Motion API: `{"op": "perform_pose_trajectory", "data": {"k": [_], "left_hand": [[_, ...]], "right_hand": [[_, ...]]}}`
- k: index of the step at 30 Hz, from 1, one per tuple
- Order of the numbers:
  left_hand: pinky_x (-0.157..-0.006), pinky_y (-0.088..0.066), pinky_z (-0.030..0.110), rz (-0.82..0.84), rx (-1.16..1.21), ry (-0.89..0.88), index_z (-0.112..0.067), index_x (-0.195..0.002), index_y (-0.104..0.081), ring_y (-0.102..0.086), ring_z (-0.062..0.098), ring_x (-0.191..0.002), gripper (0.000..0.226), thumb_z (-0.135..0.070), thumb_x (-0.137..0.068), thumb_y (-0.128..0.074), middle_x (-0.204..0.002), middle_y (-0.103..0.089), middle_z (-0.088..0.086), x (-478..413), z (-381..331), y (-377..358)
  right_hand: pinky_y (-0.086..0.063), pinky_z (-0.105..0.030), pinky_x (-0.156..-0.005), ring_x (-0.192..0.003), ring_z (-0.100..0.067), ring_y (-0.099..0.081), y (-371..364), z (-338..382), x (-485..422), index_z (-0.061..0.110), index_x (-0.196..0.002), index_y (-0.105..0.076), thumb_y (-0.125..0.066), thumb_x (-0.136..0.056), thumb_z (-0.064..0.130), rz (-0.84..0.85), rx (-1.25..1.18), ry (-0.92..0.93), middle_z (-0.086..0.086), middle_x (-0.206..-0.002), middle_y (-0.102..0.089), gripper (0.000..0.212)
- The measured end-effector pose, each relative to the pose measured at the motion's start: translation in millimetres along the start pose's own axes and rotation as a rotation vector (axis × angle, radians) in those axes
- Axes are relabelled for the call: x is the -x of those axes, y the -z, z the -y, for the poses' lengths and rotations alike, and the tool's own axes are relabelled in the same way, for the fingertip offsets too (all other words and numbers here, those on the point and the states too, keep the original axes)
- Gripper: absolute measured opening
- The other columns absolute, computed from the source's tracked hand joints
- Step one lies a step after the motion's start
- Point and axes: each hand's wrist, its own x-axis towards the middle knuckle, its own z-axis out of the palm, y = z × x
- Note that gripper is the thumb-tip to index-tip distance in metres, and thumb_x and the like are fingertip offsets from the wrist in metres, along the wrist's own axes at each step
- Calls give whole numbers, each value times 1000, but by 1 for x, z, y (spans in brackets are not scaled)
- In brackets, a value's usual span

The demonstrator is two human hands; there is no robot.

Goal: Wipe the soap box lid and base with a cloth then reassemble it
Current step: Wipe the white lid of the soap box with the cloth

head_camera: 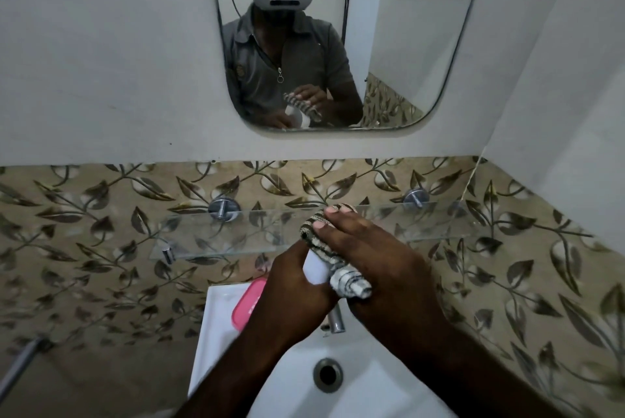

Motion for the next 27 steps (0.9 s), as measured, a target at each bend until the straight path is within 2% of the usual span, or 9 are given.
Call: {"op": "perform_pose_trajectory", "data": {"k": [4, 8, 10, 14, 17, 19, 23, 24, 27], "left_hand": [[-58, -41, 8, -22, -13, 18, -41, -91, -61, -60, -6, -68, 43, -10, -61, -60, -79, -67, -22, -1, -2, -1], [-71, -47, 11, -62, 2, 18, -35, -90, -64, -63, -8, -86, 23, -20, -73, -64, -91, -70, -19, -4, -2, -1], [-71, -48, 13, -65, 8, 19, -32, -92, -65, -64, -6, -85, 27, -15, -72, -65, -89, -71, -18, -3, 1, 1], [-57, -39, 5, -25, -31, 57, -41, -81, -58, -58, -11, -68, 46, 3, -67, -63, -76, -65, -30, -1, 0, 2], [-68, -42, 4, -22, -32, 40, -40, -90, -62, -60, -13, -85, 28, -18, -74, -64, -91, -67, -26, -2, 0, 0], [-69, -45, 8, -32, 9, 56, -35, -93, -64, -62, -11, -84, 24, -24, -73, -62, -90, -69, -22, -1, 0, 0], [-53, -38, 9, -36, 17, 97, -41, -83, -60, -55, -6, -61, 37, -12, -59, -59, -71, -64, -25, 0, 1, -1], [-54, -38, 8, -24, 10, 85, -43, -84, -61, -56, -7, -63, 39, -11, -61, -60, -72, -64, -26, 0, -1, -1], [-72, -45, 8, -9, -14, 42, -37, -99, -64, -61, -10, -89, 31, -15, -77, -65, -94, -69, -22, -1, -1, -1]], "right_hand": [[-52, -28, -94, -108, 2, -64, -4, -12, -5, 32, -117, -67, -58, -64, -9, -113, -247, -346, 22, -112, -68, 68], [-42, -25, -106, -122, -12, -57, -2, 4, -4, 13, -120, -68, -54, -73, 7, 4, -48, -94, -2, -128, -64, 50], [-41, -28, -107, -124, -14, -56, -4, -4, -2, 12, -121, -67, -53, -75, 7, 11, -55, -49, -3, -129, -64, 48], [-50, -24, -95, -109, 2, -63, -9, -15, -4, 34, -116, -66, -58, -67, -12, -95, -298, -366, 24, -114, -67, 67], [-42, -23, -104, -121, -8, -57, -8, -2, -1, 18, -122, -66, -57, -72, 0, -2, -131, -148, 7, -126, -63, 53], [-41, -27, -107, -124, -15, -56, -6, -5, 0, 12, -121, -66, -54, -77, 7, 22, -53, -16, -4, -129, -63, 46], [-51, -20, -90, -104, 2, -65, -8, -20, -6, 41, -113, -66, -60, -67, -11, -86, -273, -317, 28, -108, -68, 70], [-50, -18, -91, -104, 3, -64, -8, -18, -5, 40, -114, -66, -60, -65, -10, -72, -255, -310, 28, -109, -68, 70], [-41, -24, -106, -123, -11, -56, -6, -5, 1, 12, -122, -66, -57, -69, -2, -4, -89, -57, -1, -128, -64, 55]]}}
